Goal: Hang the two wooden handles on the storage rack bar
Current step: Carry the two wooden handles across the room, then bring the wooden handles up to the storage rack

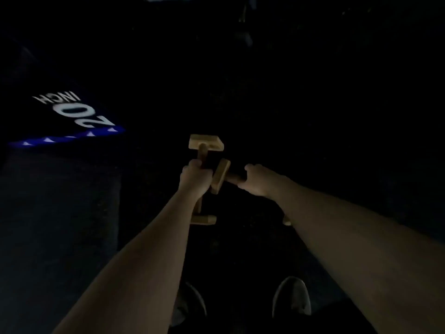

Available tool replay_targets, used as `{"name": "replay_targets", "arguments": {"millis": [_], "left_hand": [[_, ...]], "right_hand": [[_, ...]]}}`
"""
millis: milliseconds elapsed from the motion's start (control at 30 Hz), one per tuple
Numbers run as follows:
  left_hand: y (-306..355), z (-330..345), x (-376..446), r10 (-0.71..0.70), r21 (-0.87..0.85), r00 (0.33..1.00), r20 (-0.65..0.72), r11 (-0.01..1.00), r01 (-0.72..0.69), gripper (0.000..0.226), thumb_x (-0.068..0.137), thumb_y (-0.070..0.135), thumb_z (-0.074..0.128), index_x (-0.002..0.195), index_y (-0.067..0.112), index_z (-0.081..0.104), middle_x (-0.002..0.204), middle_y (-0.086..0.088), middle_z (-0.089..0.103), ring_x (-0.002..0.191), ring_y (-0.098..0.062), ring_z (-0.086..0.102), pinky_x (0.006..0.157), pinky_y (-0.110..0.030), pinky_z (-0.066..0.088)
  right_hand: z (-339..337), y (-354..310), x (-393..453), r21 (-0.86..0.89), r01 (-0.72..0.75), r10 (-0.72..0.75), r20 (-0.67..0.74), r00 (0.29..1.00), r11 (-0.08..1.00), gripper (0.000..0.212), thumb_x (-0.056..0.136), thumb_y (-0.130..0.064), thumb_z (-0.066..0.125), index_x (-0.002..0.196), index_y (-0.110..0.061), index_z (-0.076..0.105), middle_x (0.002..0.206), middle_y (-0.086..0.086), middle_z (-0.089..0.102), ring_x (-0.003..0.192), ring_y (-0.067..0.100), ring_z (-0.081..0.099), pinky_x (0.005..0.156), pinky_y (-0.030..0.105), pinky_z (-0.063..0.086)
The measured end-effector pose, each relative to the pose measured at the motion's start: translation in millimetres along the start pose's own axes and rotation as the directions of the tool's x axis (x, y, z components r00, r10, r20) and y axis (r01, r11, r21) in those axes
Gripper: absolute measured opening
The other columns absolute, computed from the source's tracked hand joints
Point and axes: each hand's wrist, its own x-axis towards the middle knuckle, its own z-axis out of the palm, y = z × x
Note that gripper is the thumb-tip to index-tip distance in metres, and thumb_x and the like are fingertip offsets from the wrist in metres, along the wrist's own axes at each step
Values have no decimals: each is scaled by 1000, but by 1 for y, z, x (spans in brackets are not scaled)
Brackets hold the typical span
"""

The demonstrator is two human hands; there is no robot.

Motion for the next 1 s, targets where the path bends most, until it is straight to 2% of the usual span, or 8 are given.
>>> {"name": "replay_targets", "arguments": {"millis": [100, 167, 233, 333, 533, 733, 867, 1000], "left_hand": [[-41, 35, 56, -31, 200, 999, -26, 979, 36, 58, 89, 33, 50, 143, 18, 36, 132, -12, 45, 116, -34, 41, 77, -41, 38], [-63, 53, 82, -120, 203, 993, -23, 972, 122, 62, 89, 38, 50, 144, 16, 31, 134, -14, 42, 119, -36, 39, 81, -44, 39], [-80, 62, 105, -199, 101, 980, -22, 975, 200, 63, 91, 37, 51, 145, 15, 26, 128, -14, 47, 113, -35, 49, 84, -46, 48], [-90, 63, 122, -242, -107, 970, -10, 965, 240, 52, 93, 19, 54, 141, 12, 34, 103, -10, 57, 85, -27, 60, 60, -36, 48], [-68, 43, 100, -223, -317, 974, 34, 922, 222, 42, 94, 16, 62, 132, 9, 45, 115, -16, 60, 102, -34, 59, 82, -44, 49], [43, -34, 24, -130, -488, 991, -28, 867, 101, 42, 92, 21, 66, 128, 16, 47, 111, -13, 63, 98, -31, 63, 86, -48, 53], [173, -122, -69, 13, -551, 992, -127, 830, -81, 48, 87, 20, 71, 129, 18, 48, 111, -9, 65, 98, -29, 65, 86, -48, 54], [303, -223, -173, 187, -574, 955, -231, 766, -289, 41, 84, 22, 73, 119, 21, 52, 96, -10, 67, 71, -20, 66, 58, -35, 55]], "right_hand": [[41, 25, 62, -103, -33, 39, 63, 997, 994, 77, 95, -42, 61, 154, -9, 23, 145, 20, 40, 122, 38, 49, 98, 47, 47], [63, 43, 91, -150, -47, 62, 97, 993, 988, 77, 96, -38, 63, 153, -7, 22, 141, 21, 42, 121, 39, 50, 98, 49, 48], [75, 55, 112, -132, -24, 34, 71, 997, 991, 65, 97, -31, 62, 148, -6, 30, 128, 19, 53, 109, 36, 59, 92, 49, 52], [77, 62, 125, -83, -6, 13, 77, 997, 997, 59, 97, -26, 62, 145, -7, 32, 120, 16, 59, 102, 30, 62, 89, 45, 53], [44, 54, 95, 76, 3, -2, -17, 1000, 997, 71, 97, -25, 63, 151, -8, 21, 118, 18, 58, 100, 32, 61, 88, 47, 54], [-59, 2, 7, 345, 104, -5, -276, 961, 933, 75, 96, -40, 62, 153, -17, 19, 115, 6, 55, 85, 18, 57, 81, 41, 56], [-179, -59, -99, 451, 243, -13, -455, 891, 859, 68, 91, -51, 62, 145, -28, 28, 98, -5, 60, 69, 14, 66, 46, 27, 50], [-321, -130, -215, 504, 425, -58, -592, 804, 751, 55, 86, -56, 66, 130, -32, 43, 98, -12, 64, 68, 5, 65, 50, 25, 54]]}}
